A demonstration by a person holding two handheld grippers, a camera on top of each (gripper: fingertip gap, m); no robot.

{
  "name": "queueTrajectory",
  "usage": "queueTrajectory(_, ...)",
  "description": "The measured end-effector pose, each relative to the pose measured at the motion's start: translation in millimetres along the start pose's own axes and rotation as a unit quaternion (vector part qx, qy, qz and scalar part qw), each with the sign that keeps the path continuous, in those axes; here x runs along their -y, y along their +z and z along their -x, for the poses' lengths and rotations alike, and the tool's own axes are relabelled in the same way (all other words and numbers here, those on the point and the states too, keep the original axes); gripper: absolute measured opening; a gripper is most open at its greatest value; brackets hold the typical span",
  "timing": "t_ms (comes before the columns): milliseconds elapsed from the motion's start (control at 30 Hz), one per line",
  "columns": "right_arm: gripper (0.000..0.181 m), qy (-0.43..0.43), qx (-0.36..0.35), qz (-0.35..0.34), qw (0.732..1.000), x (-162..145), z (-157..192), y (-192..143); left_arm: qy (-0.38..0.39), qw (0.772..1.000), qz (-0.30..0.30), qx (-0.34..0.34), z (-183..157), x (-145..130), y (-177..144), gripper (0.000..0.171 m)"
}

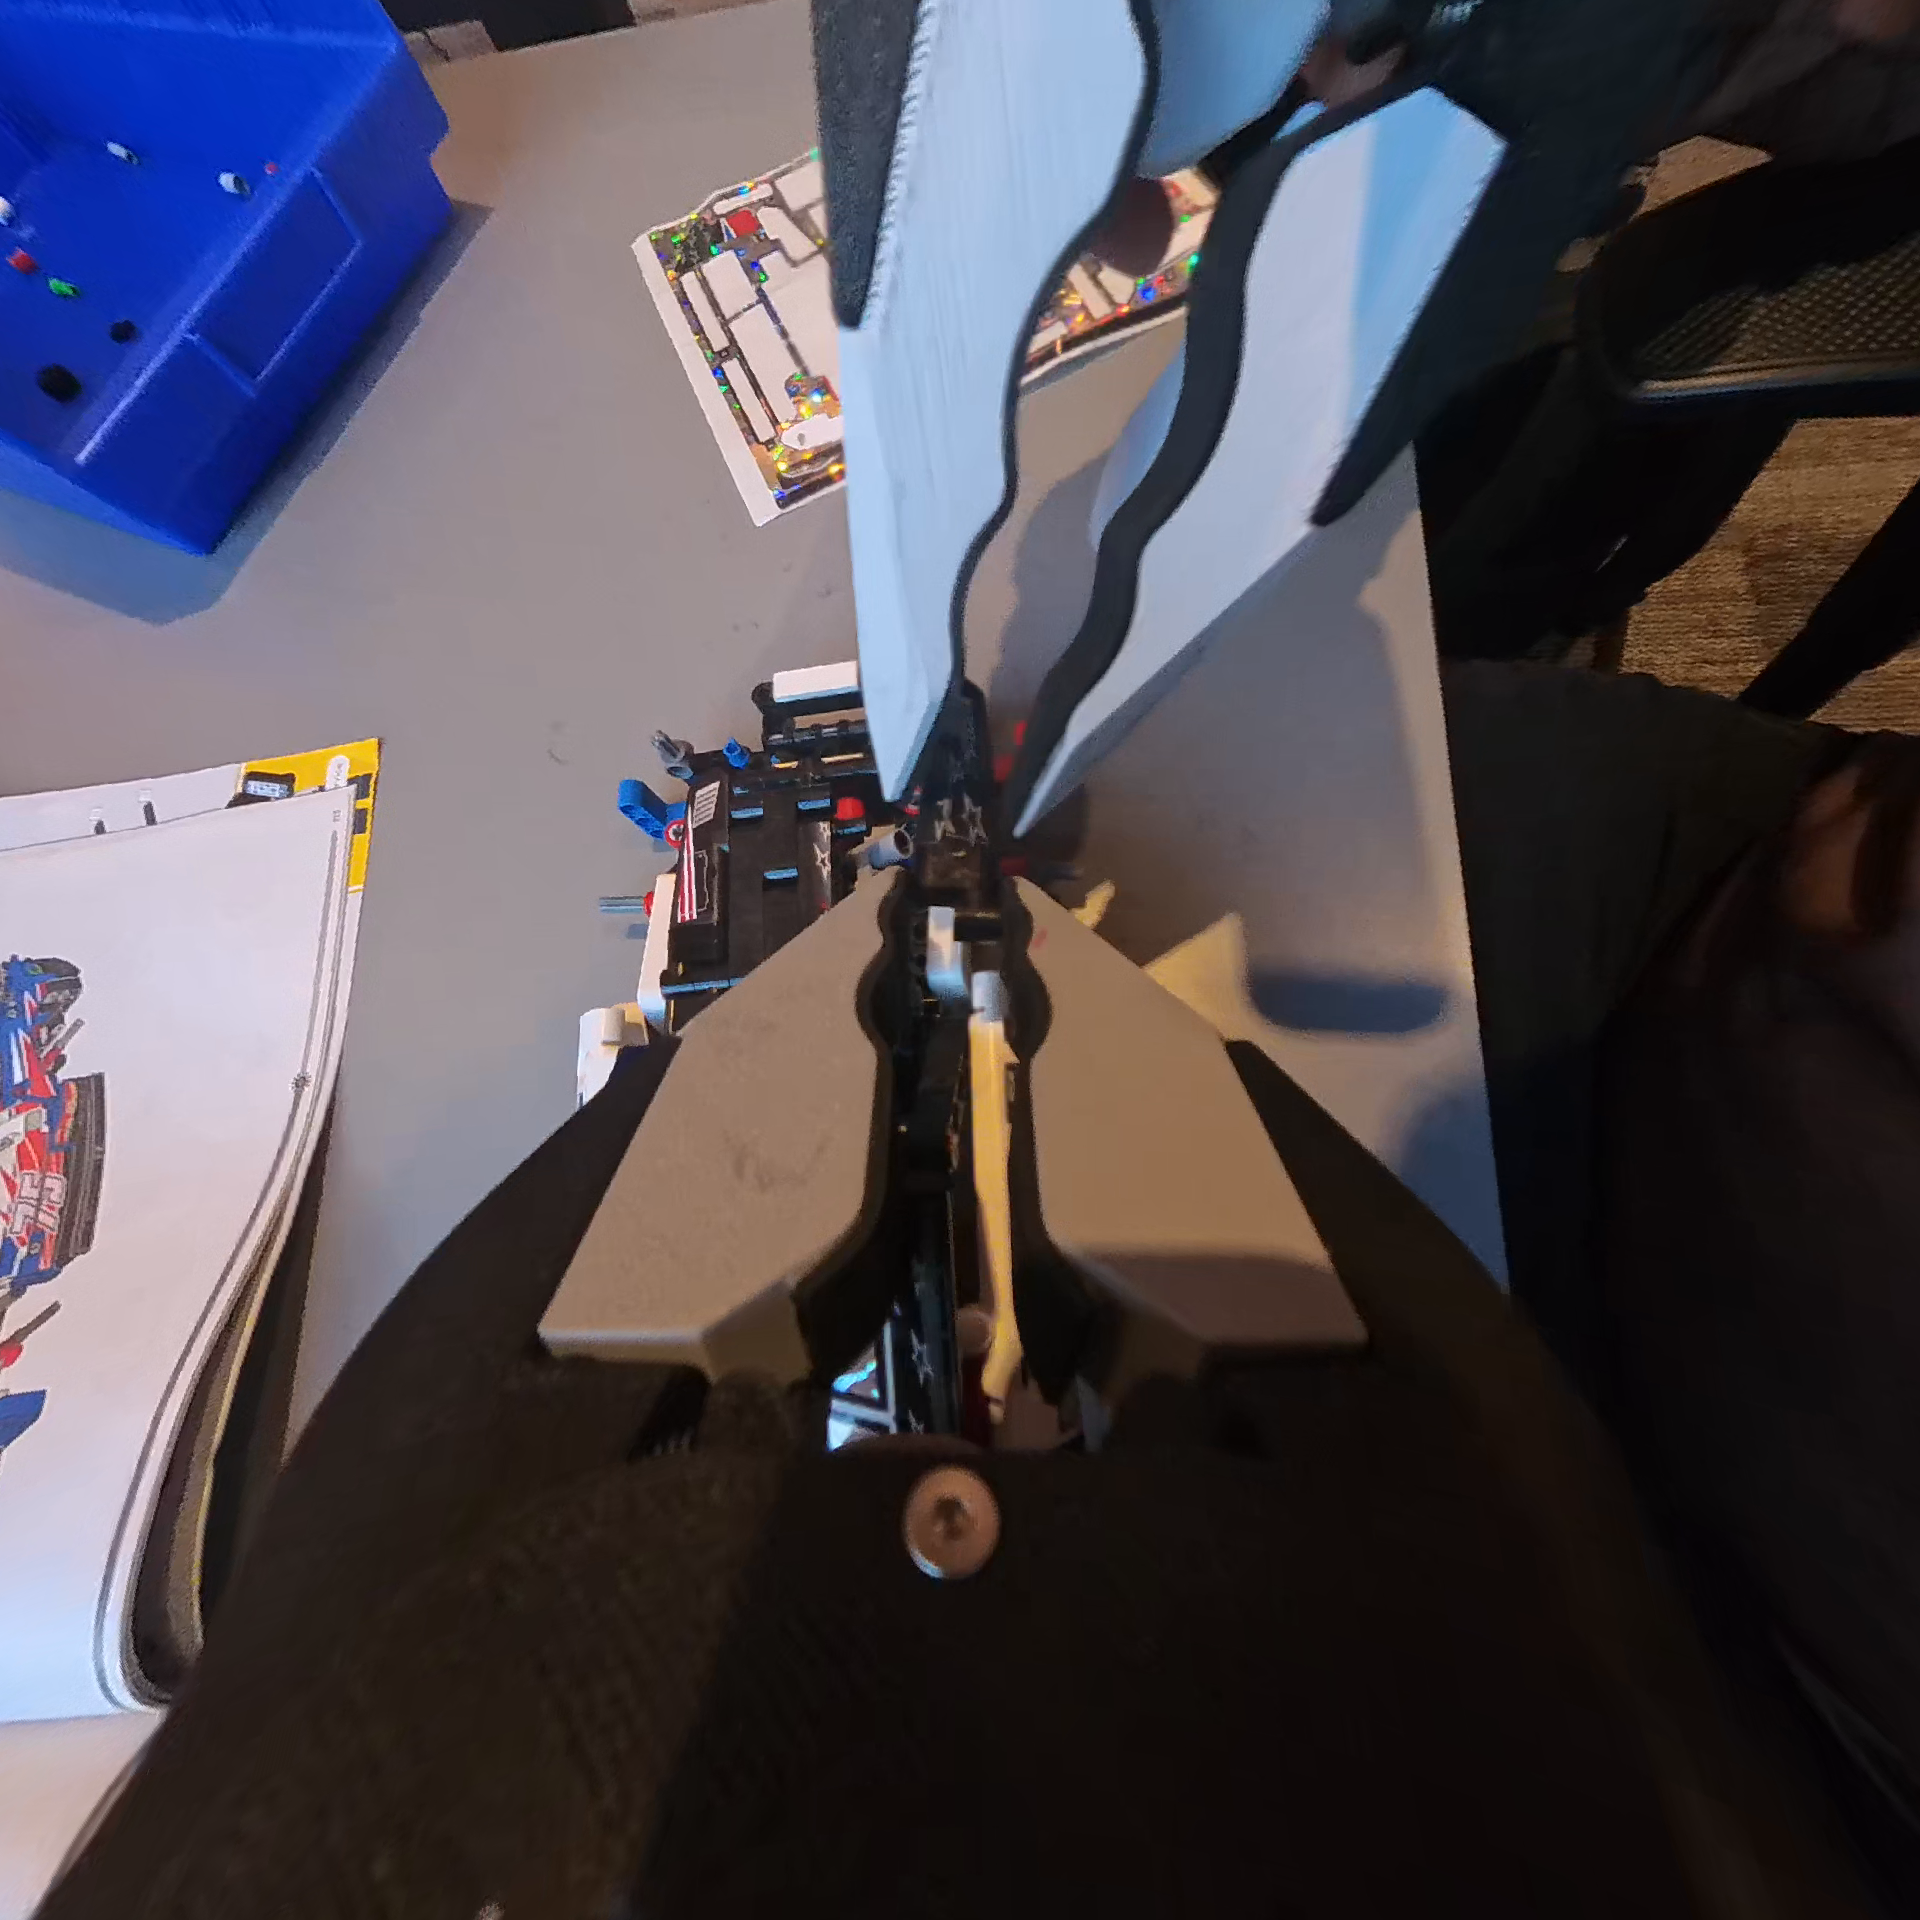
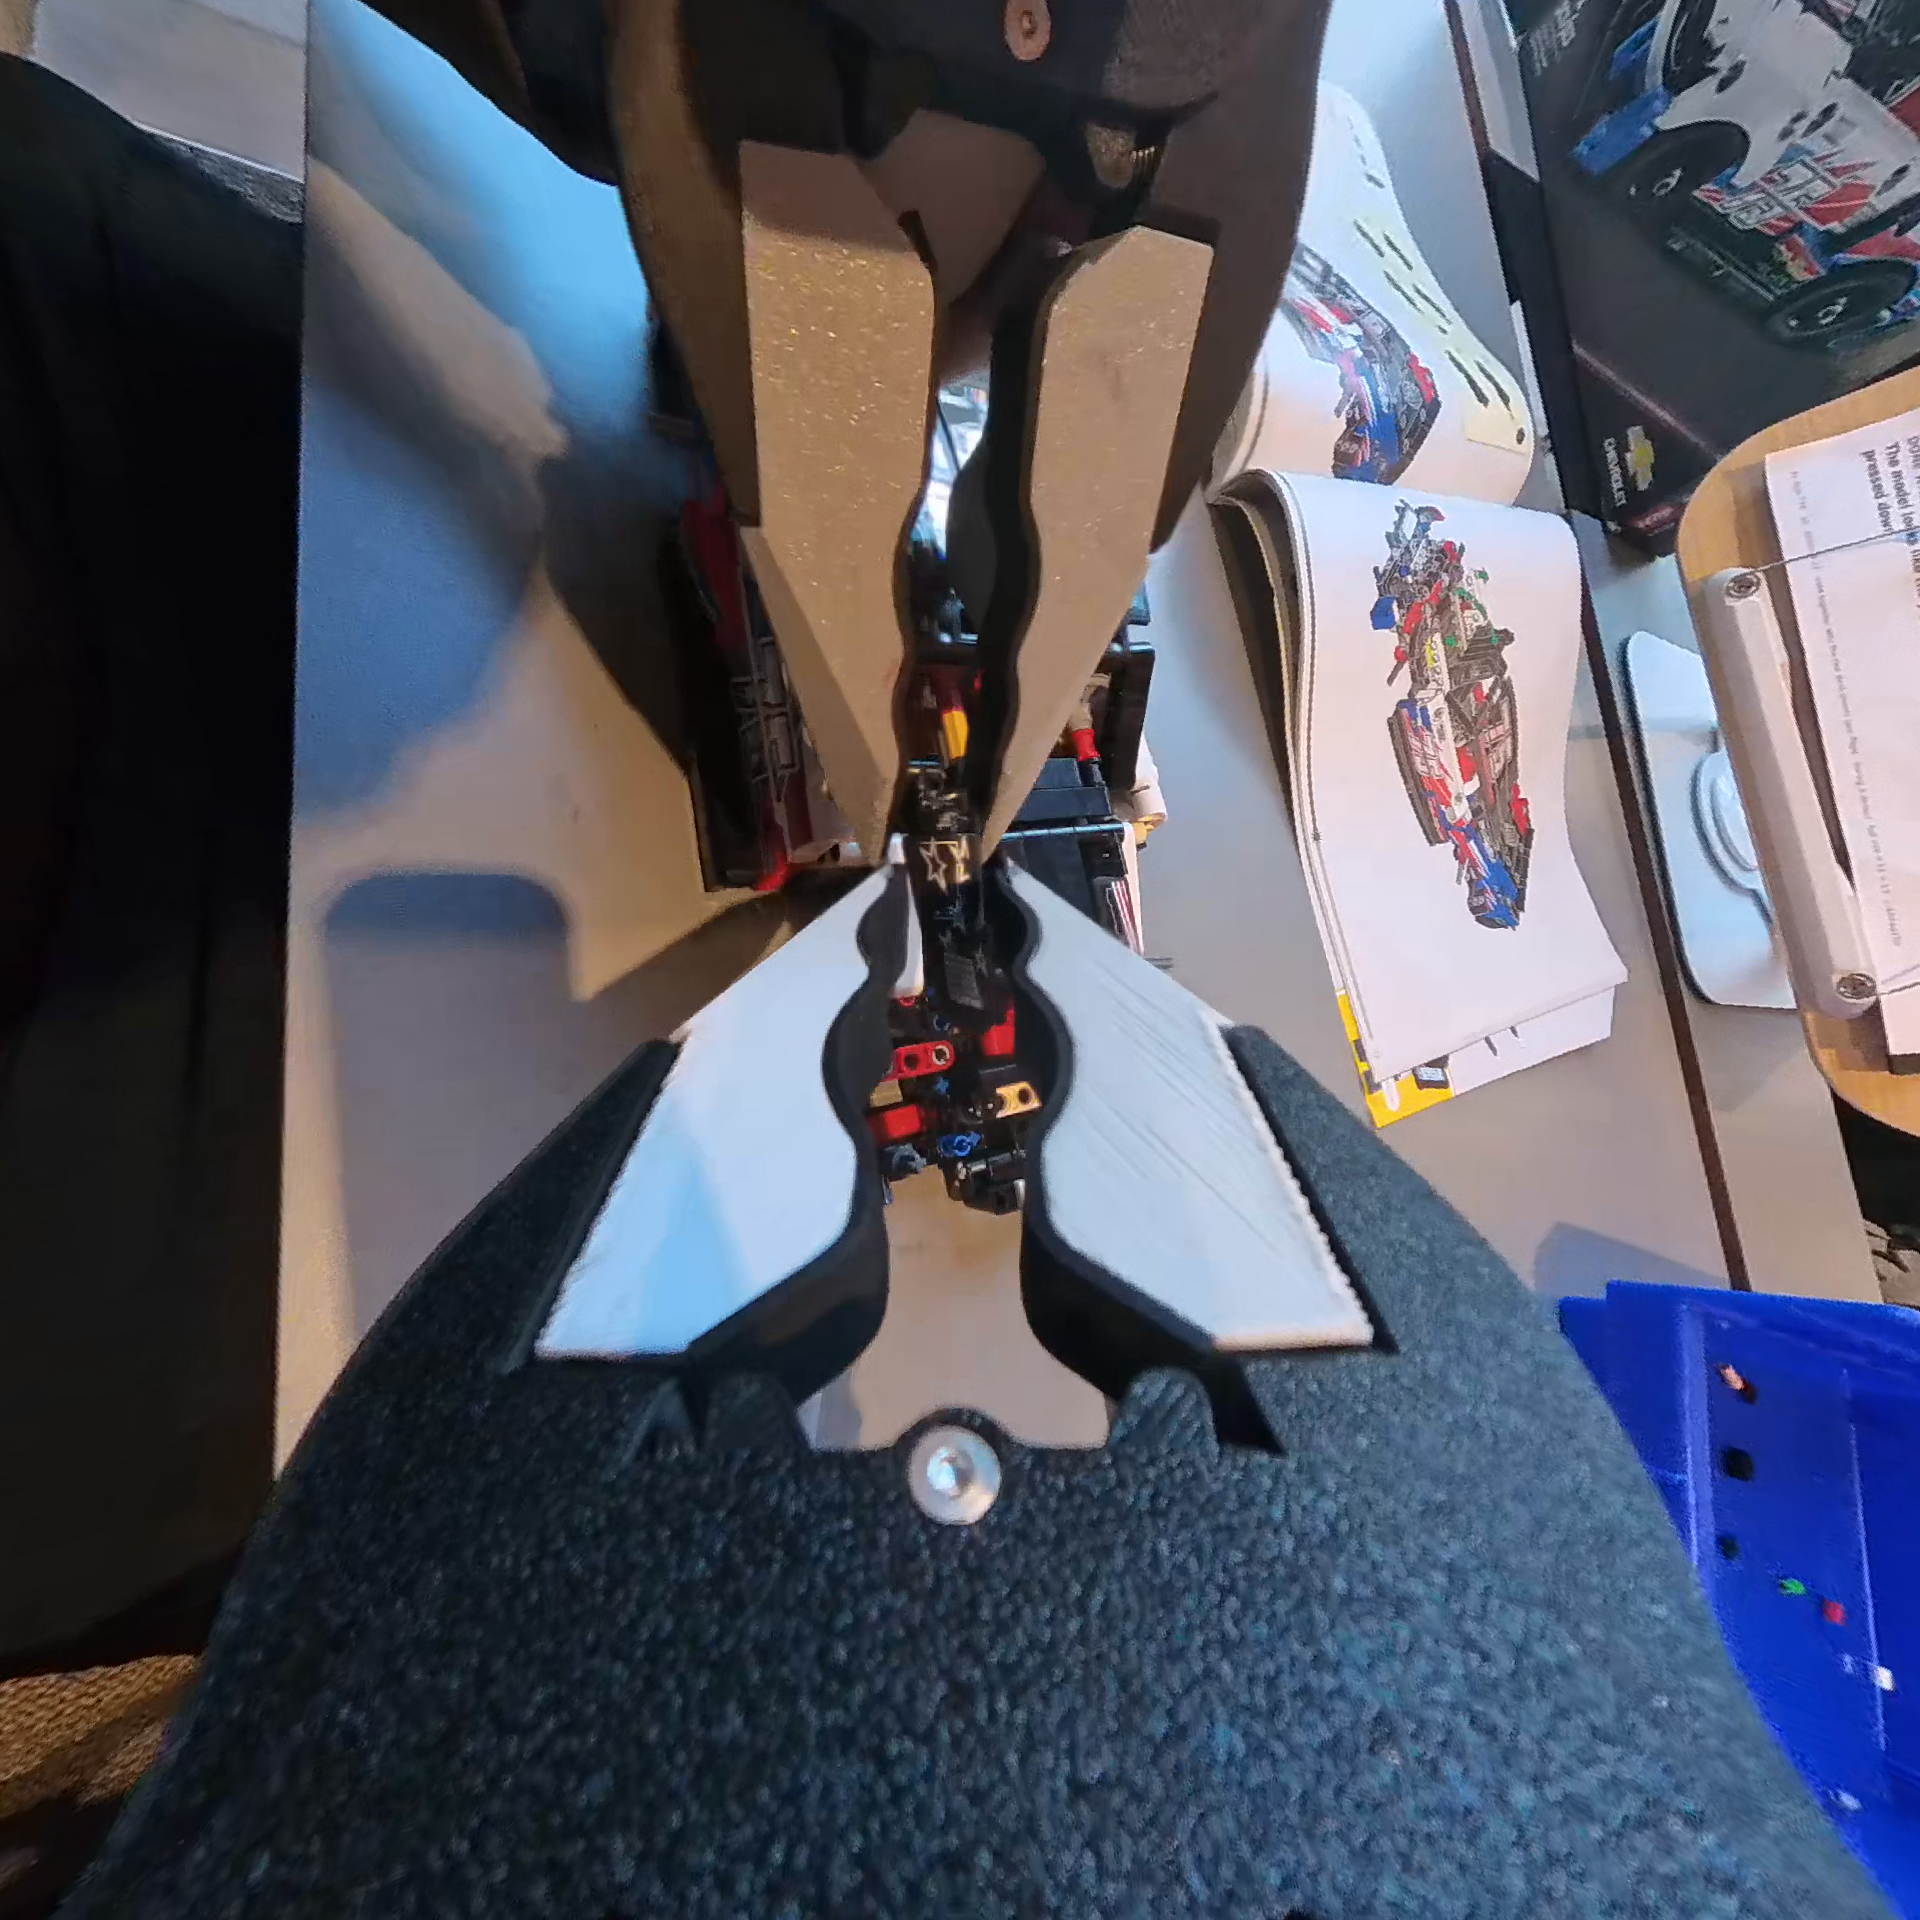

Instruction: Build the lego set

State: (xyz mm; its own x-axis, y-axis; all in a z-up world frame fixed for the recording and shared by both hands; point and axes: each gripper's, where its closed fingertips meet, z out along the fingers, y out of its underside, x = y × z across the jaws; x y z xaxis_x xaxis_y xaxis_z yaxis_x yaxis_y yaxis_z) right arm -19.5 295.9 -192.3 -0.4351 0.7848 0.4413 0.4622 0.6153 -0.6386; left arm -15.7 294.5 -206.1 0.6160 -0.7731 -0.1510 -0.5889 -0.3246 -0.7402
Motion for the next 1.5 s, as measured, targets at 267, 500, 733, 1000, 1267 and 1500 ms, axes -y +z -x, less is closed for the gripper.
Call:
queueTrajectory(267,0.013,0.008,0.003,0.004,1.0,-2,-1,1,-0.011,1.0,0.001,0.005,3,0,0,0.013)
queueTrajectory(500,0.013,0.024,0.02,0.035,0.999,-23,4,8,-0.047,0.998,0.05,0.003,23,-21,-19,0.059)
queueTrajectory(733,0.013,0.035,0.058,0.048,0.997,-30,5,20,-0.089,0.984,0.103,-0.112,50,-21,-15,0.072)
queueTrajectory(1000,0.012,0.054,0.106,0.046,0.992,-33,7,24,-0.075,0.979,0.151,-0.115,46,-30,7,0.087)
queueTrajectory(1267,0.013,0.047,0.13,0.023,0.99,-30,5,27,-0.066,0.977,0.164,-0.121,31,-31,13,0.081)
queueTrajectory(1500,0.012,0.018,0.145,0.035,0.989,-31,3,27,-0.093,0.977,0.145,-0.126,36,-29,13,0.072)
